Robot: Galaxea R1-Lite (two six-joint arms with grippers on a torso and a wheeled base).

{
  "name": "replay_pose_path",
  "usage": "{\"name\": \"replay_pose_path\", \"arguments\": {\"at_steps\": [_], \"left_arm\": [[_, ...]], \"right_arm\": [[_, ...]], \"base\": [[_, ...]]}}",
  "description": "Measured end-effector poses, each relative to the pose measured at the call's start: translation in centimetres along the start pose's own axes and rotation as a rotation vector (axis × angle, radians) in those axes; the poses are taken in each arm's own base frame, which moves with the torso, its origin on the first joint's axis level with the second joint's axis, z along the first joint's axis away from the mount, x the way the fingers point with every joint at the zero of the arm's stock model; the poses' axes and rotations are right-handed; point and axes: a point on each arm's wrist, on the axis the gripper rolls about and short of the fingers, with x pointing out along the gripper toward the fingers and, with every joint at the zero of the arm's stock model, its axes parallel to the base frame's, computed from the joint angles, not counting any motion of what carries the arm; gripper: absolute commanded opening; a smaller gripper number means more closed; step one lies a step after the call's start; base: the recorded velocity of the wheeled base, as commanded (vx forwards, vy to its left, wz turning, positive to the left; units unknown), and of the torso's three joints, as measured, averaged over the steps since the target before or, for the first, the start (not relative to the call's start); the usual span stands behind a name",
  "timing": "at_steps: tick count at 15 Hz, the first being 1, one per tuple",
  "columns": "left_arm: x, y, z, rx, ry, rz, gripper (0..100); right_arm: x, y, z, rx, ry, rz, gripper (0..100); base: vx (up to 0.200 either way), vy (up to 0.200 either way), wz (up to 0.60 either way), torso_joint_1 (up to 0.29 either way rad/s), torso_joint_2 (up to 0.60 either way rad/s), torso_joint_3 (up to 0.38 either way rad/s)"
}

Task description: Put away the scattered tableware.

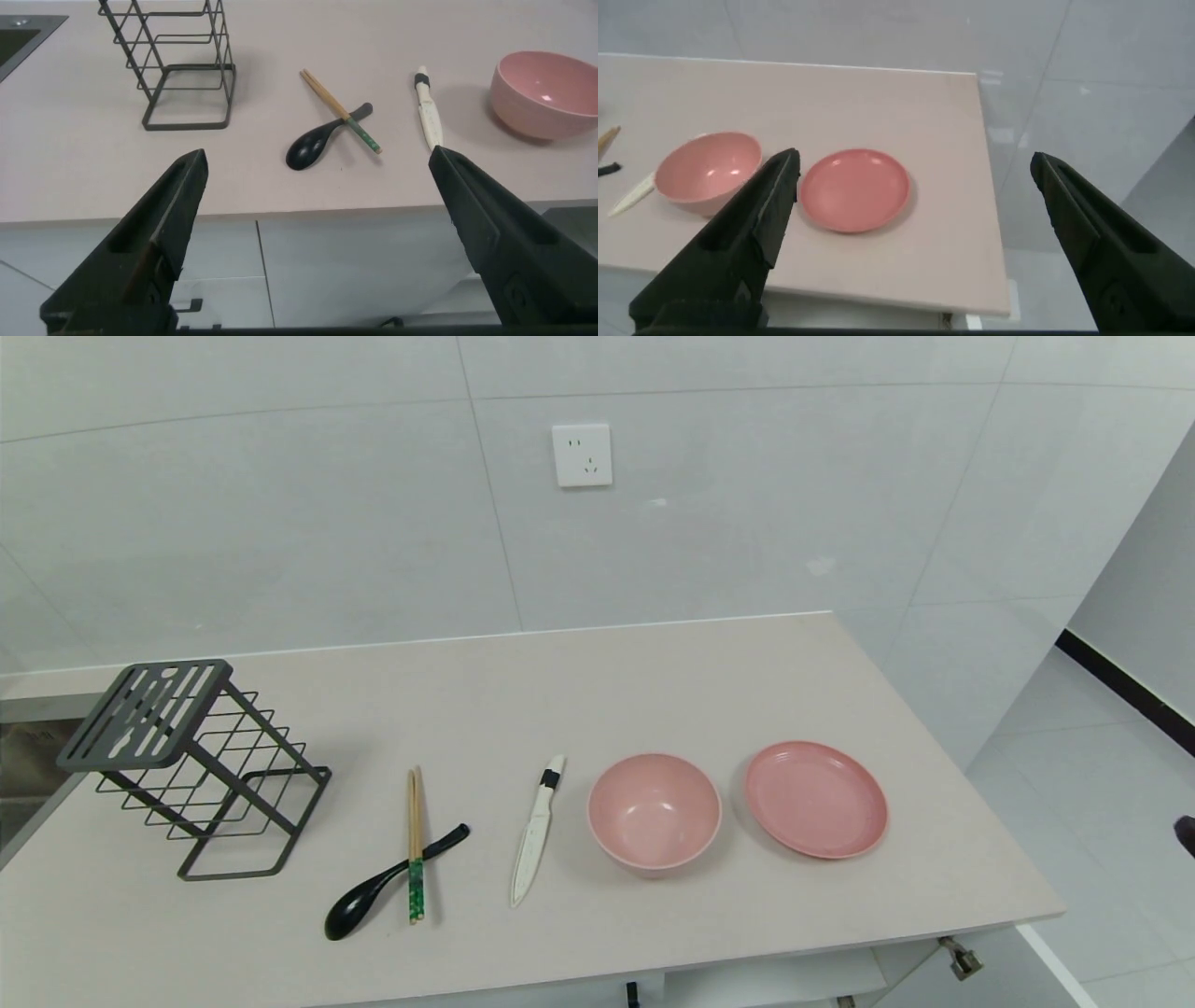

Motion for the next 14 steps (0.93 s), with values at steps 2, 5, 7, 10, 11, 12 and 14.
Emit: {"name": "replay_pose_path", "arguments": {"at_steps": [2,5,7,10,11,12,14], "left_arm": [[0.0,0.0,0.0,0.0,0.0,0.0,100],[0.0,0.0,0.0,0.0,0.0,0.001,100],[0.0,0.0,0.0,-0.001,0.0,0.001,100],[0.0,0.0,0.0,-0.001,0.0,0.001,100],[0.0,0.0,0.0,-0.001,0.0,0.001,100],[0.0,0.0,0.0,-0.001,0.0,0.001,100],[0.0,0.0,0.0,-0.001,0.0,0.002,100]], "right_arm": [[1.9,-0.3,-0.6,0.004,0.055,0.011,100],[4.1,-0.7,-0.7,0.002,0.119,0.02,100],[5.7,-1.0,-0.7,-0.003,0.148,0.038,100],[7.5,-1.2,-0.9,0.001,0.192,0.055,100],[7.9,-1.1,-1.1,0.004,0.207,0.064,100],[8.3,-1.1,-1.3,0.007,0.22,0.07,100],[8.9,-1.0,-1.8,0.012,0.248,0.081,100]], "base": [[0.0,0.0,0.0,0.0,0.0,0.0],[0.0,0.0,0.0,0.0,0.0,0.0],[0.0,0.0,0.0,0.0,0.0,0.0],[0.0,0.0,0.0,0.0,0.0,0.0],[0.0,0.0,0.0,0.0,0.0,0.0],[0.0,0.0,0.0,0.0,0.0,0.0],[0.0,0.0,0.0,0.0,0.0,0.0]]}}
